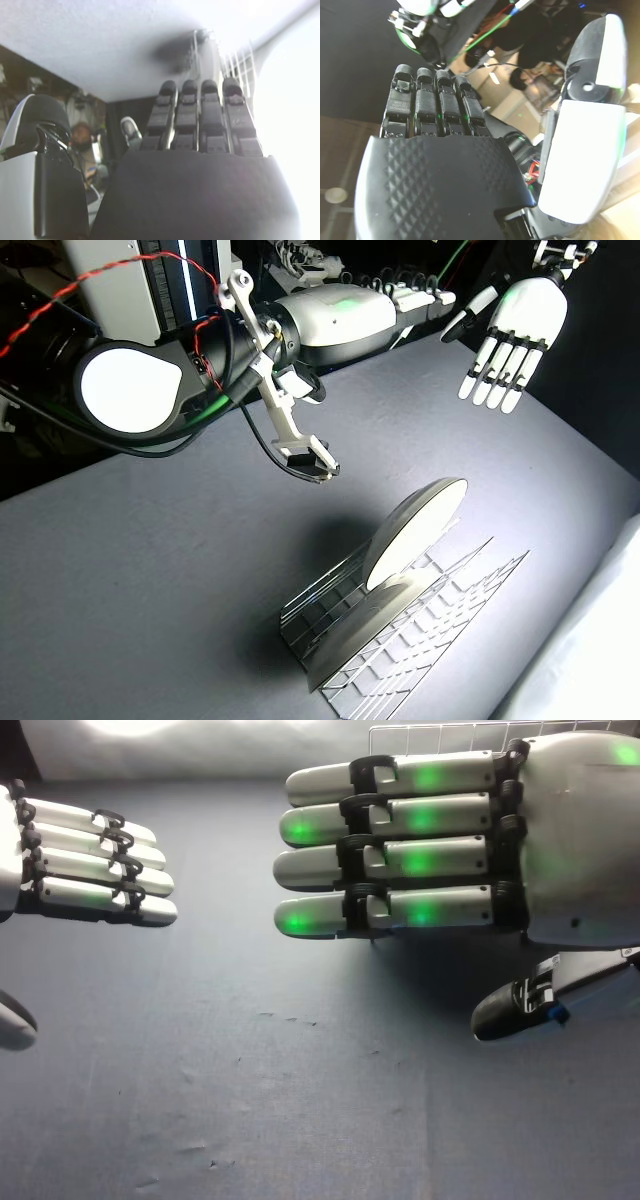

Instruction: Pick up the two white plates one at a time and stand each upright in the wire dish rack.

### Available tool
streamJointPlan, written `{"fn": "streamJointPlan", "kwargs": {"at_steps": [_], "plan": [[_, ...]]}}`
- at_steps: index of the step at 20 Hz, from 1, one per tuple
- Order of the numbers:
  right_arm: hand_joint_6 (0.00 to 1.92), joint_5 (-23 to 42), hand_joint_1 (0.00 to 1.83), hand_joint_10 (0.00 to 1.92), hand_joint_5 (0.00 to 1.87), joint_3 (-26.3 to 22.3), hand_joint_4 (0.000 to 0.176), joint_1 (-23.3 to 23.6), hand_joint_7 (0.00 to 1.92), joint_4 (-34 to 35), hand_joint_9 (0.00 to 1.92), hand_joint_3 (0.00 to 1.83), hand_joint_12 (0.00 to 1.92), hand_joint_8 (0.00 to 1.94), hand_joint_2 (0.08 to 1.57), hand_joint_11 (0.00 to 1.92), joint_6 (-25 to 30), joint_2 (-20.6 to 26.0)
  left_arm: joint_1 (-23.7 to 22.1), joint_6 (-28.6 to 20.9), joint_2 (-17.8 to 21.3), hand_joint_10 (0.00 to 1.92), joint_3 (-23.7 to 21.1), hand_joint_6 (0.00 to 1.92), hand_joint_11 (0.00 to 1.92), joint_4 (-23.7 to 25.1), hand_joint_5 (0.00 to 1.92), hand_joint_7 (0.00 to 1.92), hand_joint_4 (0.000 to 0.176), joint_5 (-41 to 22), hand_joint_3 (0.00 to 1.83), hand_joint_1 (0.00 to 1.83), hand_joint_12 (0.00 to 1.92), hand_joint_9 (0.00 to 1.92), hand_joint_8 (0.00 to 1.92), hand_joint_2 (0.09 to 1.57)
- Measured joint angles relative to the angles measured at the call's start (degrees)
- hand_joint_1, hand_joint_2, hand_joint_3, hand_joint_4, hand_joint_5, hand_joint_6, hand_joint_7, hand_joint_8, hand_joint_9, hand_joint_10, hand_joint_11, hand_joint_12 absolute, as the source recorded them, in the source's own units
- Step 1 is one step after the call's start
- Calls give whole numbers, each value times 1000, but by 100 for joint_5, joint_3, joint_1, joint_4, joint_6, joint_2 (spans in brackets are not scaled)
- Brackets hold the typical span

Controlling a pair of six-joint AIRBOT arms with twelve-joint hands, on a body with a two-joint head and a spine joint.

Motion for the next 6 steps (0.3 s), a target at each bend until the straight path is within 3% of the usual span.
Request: {"fn": "streamJointPlan", "kwargs": {"at_steps": [6], "plan": [[0,105,954,0,0,-42,0,-153,0,-96,0,13,0,0,844,0,-17,179,0,-4,20,0,74,0,0,70,0,0,0,-116,3,0,0,0,0,1109]]}}
